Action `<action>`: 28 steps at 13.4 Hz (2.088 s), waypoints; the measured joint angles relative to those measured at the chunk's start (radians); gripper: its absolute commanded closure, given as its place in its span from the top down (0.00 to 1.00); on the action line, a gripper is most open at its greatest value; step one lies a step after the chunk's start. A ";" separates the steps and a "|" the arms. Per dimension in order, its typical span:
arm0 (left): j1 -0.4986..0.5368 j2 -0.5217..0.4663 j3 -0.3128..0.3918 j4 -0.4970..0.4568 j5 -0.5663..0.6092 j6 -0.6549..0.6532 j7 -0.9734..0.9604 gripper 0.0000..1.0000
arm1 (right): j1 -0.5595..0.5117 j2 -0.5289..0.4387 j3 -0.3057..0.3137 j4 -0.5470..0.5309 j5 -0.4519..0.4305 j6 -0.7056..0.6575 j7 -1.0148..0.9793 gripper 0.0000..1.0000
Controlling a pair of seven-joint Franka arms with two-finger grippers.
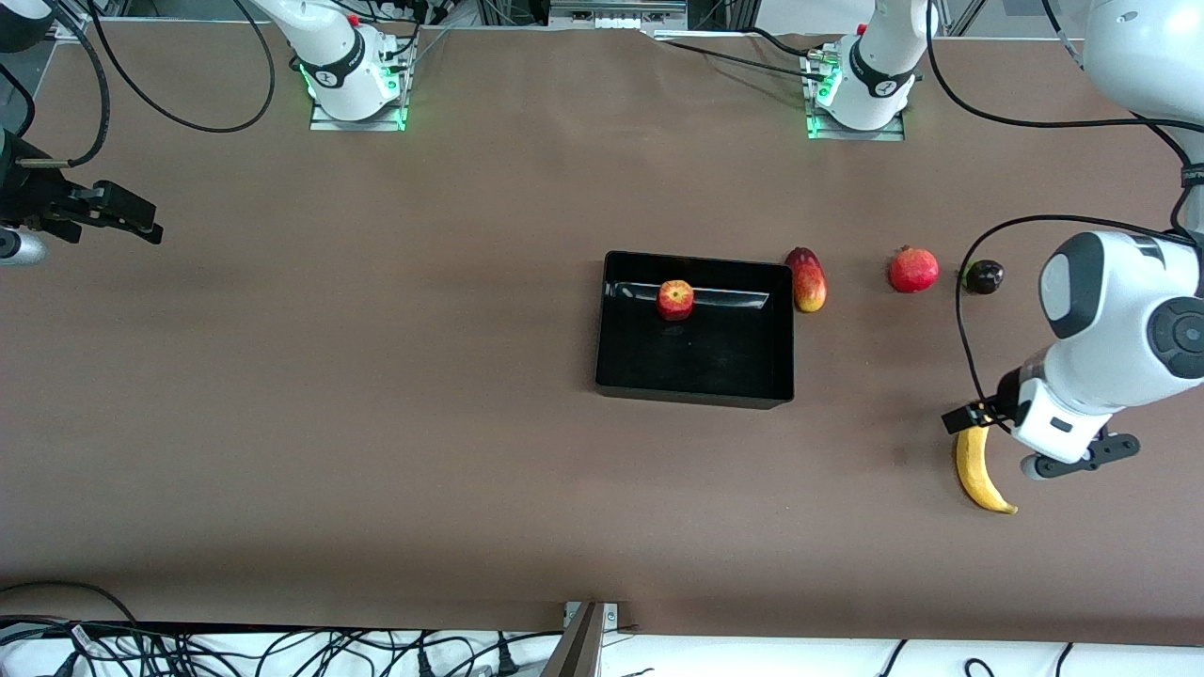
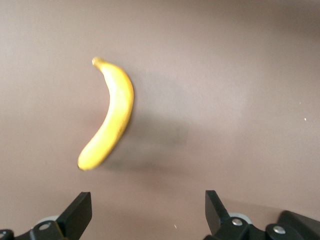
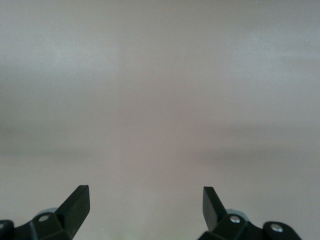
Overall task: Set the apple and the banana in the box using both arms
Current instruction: 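Move the left gripper down to the yellow banana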
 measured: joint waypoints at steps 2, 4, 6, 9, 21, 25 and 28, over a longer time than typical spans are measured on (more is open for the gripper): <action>0.016 0.036 0.003 0.018 0.002 0.061 0.081 1.00 | 0.000 0.000 0.002 0.000 0.000 0.000 0.000 1.00; 0.029 0.085 0.004 0.024 0.002 0.145 0.140 1.00 | 0.000 0.001 0.002 0.000 0.000 -0.001 0.000 1.00; 0.037 0.150 0.007 0.035 0.003 0.255 0.177 1.00 | 0.000 0.001 0.001 0.000 0.000 -0.001 0.000 1.00; 0.038 0.231 0.017 0.079 0.030 0.310 0.223 1.00 | 0.000 0.001 0.002 0.000 0.000 -0.001 0.000 1.00; 0.084 0.364 0.021 0.100 0.169 0.363 0.266 0.53 | 0.000 0.001 0.002 0.000 0.000 -0.003 0.000 1.00; 0.084 0.363 0.020 0.094 0.169 0.345 0.266 0.00 | 0.000 0.001 0.003 0.000 0.000 -0.003 0.000 1.00; 0.080 0.343 0.016 0.098 0.169 0.283 0.264 0.00 | 0.000 0.001 0.004 0.000 0.000 -0.003 0.000 1.00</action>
